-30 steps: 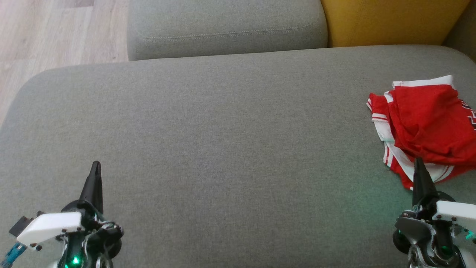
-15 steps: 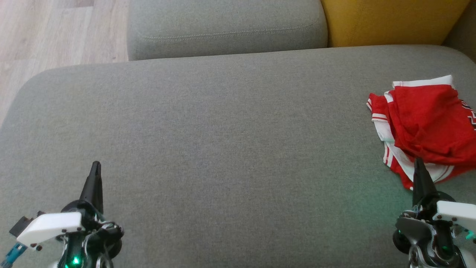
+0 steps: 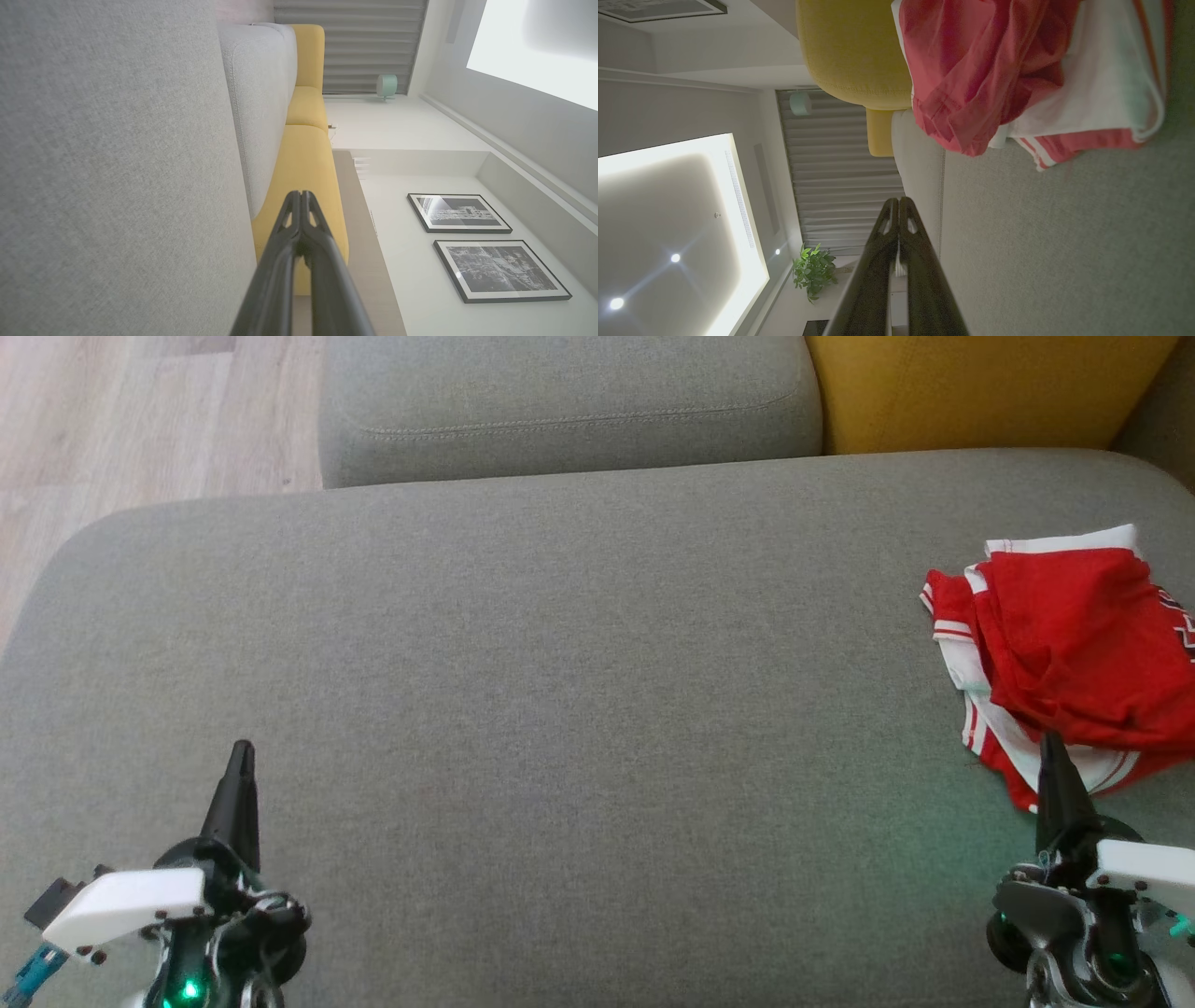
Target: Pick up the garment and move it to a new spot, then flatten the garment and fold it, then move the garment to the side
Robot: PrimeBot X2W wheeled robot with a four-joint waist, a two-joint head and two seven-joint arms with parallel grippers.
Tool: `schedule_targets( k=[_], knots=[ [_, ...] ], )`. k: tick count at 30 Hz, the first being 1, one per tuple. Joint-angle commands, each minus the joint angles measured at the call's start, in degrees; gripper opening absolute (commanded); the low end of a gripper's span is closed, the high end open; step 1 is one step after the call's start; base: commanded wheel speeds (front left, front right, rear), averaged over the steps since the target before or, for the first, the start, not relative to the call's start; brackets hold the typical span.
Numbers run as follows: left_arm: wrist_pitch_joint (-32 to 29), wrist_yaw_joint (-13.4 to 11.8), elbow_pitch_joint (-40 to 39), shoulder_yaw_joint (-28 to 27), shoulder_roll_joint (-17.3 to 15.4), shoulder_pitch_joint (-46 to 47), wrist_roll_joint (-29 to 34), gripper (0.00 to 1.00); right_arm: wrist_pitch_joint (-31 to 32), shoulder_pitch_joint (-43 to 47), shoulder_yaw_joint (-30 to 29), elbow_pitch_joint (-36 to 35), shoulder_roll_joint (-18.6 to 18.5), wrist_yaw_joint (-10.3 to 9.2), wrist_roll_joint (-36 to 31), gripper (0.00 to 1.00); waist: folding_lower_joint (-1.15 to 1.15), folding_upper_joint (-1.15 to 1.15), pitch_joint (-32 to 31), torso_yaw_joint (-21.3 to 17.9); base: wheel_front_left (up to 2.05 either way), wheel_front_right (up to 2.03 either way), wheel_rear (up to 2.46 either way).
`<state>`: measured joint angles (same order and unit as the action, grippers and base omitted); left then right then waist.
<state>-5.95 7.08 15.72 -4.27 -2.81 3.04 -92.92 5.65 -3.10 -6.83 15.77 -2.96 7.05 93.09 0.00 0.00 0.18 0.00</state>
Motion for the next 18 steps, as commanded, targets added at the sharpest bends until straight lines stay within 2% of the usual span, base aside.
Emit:
schedule_targets(
  k=[1, 18],
  knots=[
    [-0.2, 0.4, -1.7, -1.8, -0.4, 3.1, 0.4, 0.00, 0.3, -3.0, 1.0, -1.8, -0.4, 0.44, -0.4, 0.00, 0.00, 0.00, 0.0, 0.0, 0.00, 0.00, 0.00],
    [-0.3, 0.4, -1.7, -1.9, -0.3, 3.1, 0.5, 0.00, 0.4, -3.0, 0.8, -1.8, -0.3, 0.44, -0.5, 0.00, 0.00, 0.00, 0.0, 0.0, 0.00, 0.00, 0.00]
  ],
)
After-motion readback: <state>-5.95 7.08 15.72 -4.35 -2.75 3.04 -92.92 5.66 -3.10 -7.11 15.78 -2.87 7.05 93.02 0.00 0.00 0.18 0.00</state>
